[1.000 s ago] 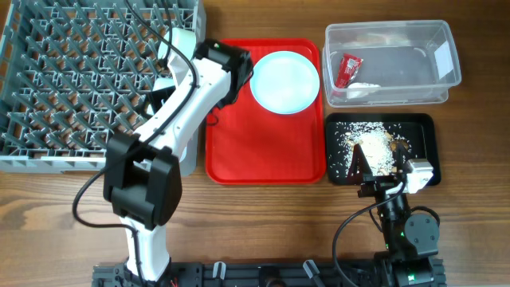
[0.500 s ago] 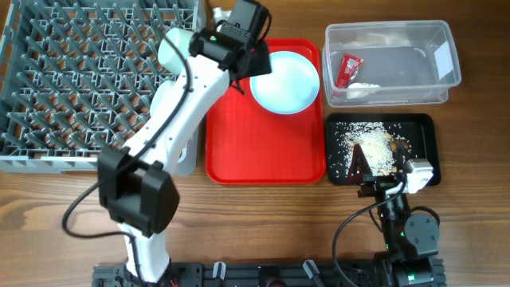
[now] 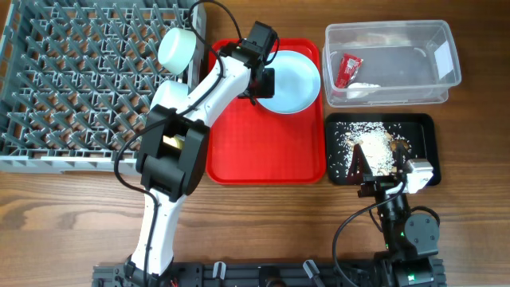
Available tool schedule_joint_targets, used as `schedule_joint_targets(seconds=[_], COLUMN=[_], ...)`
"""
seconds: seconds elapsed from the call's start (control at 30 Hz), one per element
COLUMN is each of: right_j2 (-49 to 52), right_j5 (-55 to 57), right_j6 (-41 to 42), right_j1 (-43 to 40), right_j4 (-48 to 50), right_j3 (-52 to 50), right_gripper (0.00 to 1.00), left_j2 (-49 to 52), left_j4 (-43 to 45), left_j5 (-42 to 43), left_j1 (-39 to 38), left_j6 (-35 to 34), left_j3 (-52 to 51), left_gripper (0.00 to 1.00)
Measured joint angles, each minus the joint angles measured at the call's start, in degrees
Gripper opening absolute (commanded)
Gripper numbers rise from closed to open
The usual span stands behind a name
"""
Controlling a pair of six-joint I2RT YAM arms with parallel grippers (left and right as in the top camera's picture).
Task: Sort waste into correct bins and load items into the dishwasher rack
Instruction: 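Grasp and lift the white plate off the red tray, then stand the white plate upright in the dish rack and release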
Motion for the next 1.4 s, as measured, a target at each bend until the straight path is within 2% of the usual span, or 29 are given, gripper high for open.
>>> schedule_joint_targets(seconds=[0.07,0.13,0.2,0.23,0.3,0.57,0.77,0.93,1.13,1.3,1.4], right_j2=[0.0,0.0,0.0,0.0,0.0,0.0,0.0,0.0,0.0,0.0,0.0], right_j5=[0.0,0.0,0.0,0.0,0.0,0.0,0.0,0.0,0.0,0.0,0.0], right_j6=[0.0,0.0,0.0,0.0,0.0,0.0,0.0,0.0,0.0,0.0,0.0], right_j1=[0.0,0.0,0.0,0.0,0.0,0.0,0.0,0.0,0.0,0.0,0.0], right_j4=[0.0,0.0,0.0,0.0,0.0,0.0,0.0,0.0,0.0,0.0,0.0], right_j3=[0.0,0.0,0.0,0.0,0.0,0.0,0.0,0.0,0.0,0.0,0.0], right_gripper=[1.0,1.0,1.0,1.0,1.0,1.0,1.0,1.0,1.0,1.0,1.0], left_j2=[0.0,0.0,0.2,0.3,0.8,1.7,-1.7,-12.2,-28.4,-32.3,-32.2], left_j4=[-0.6,-1.0,-1.6,-2.2,-2.6,-6.4,-15.0,-22.3,-28.0,-32.0,-31.5], left_j5=[0.3,0.6,0.9,1.1,1.8,6.0,2.8,-9.9,-34.1,-54.8,-60.5], left_j1=[0.0,0.0,0.0,0.0,0.0,0.3,1.6,3.4,3.9,5.2,7.9], left_j6=[0.0,0.0,-0.1,0.1,-0.1,-0.2,-0.1,-0.1,-0.1,0.1,-0.1], left_j3=[0.0,0.0,0.0,0.0,0.0,0.7,0.9,3.9,6.1,6.2,5.7], left_gripper=[0.46,0.37,0.33,0.27,0.04,0.04,0.04,0.04,0.04,0.04,0.04])
